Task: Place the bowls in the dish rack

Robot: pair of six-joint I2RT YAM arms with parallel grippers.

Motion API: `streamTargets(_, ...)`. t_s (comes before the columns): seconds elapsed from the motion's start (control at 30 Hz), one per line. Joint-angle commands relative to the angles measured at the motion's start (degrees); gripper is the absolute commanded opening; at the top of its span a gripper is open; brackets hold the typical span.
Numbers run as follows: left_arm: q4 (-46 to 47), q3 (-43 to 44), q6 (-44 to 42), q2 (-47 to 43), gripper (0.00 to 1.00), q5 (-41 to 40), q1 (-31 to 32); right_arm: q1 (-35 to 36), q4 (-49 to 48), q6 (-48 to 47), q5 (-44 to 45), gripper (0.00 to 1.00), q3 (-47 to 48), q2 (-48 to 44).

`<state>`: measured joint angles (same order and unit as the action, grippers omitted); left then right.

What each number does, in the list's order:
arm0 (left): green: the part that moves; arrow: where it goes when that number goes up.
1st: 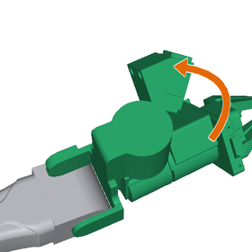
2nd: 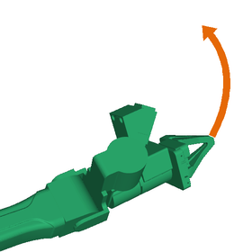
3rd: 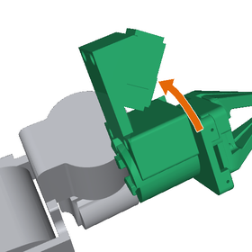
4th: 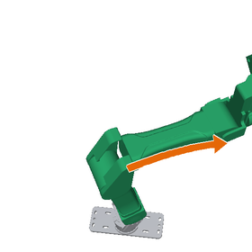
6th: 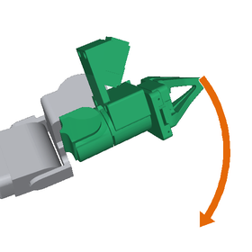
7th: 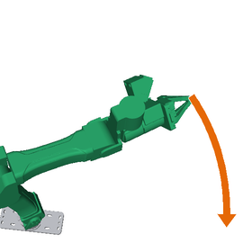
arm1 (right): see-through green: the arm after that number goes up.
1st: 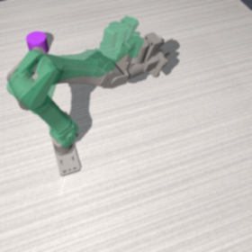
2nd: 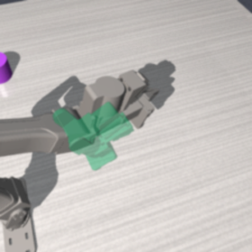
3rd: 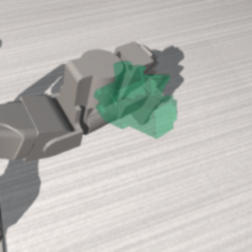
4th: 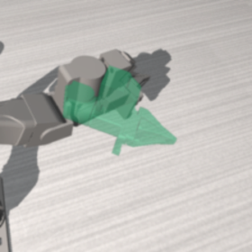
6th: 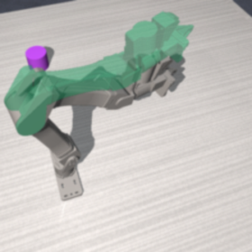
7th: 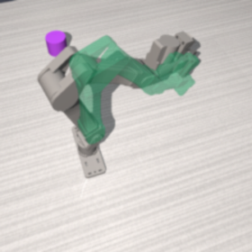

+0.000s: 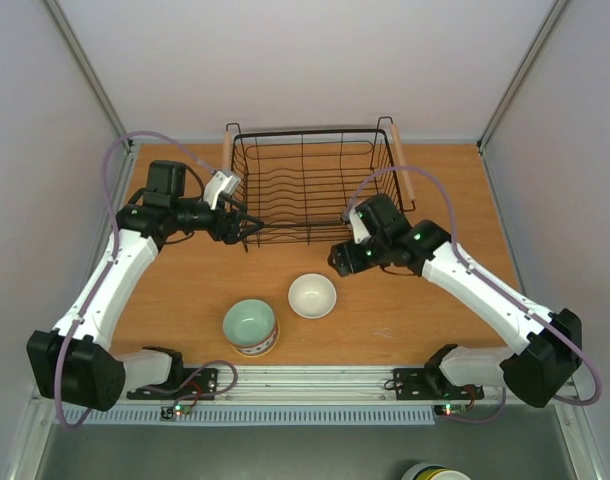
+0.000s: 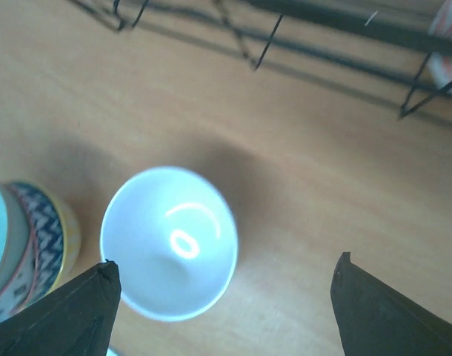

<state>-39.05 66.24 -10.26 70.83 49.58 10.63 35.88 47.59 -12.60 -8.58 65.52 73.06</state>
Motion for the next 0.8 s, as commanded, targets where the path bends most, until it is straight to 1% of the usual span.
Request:
streamTargets(0.0, 2.40, -0.32, 0.68, 0.16, 0.85, 0.80, 0.34, 3.88, -0.14, 4.49, -2.59, 0.77, -3.62, -2.44)
streamTargets(0.07, 2.33, -0.32, 0.68, -0.05, 0.85, 0.82, 0.35, 5.45, -0.25, 5.32, -1.83, 0.75, -4.86, -1.81)
streamTargets(0.17, 2.28, -0.37, 0.68, -0.37, 0.85, 0.87, 0.35, 6.62, -1.55, 5.95, -0.95, 0.75, -6.66, 1.28)
streamTargets(0.43, 2.11, -0.34, 0.36, -0.60, 0.85, 0.55, 0.35, 6.59, -6.64, 5.55, -0.36, 0.76, -8.87, 12.45)
streamTargets(0.5, 2.11, -0.46, 0.25, -0.78, 0.85, 0.56, 0.35, 6.65, -7.54, 5.46, -0.51, 0.75, -8.97, 14.40)
streamTargets(0.6, 2.08, -0.41, 0.11, -0.58, 0.85, 0.52, 0.35, 6.66, -8.65, 5.52, -1.43, 0.69, -9.06, 16.42)
streamTargets(0.77, 2.04, -0.48, 0.05, -0.39, 0.85, 0.62, 0.35, 6.64, -9.75, 5.78, -2.22, 0.48, -9.65, 18.27)
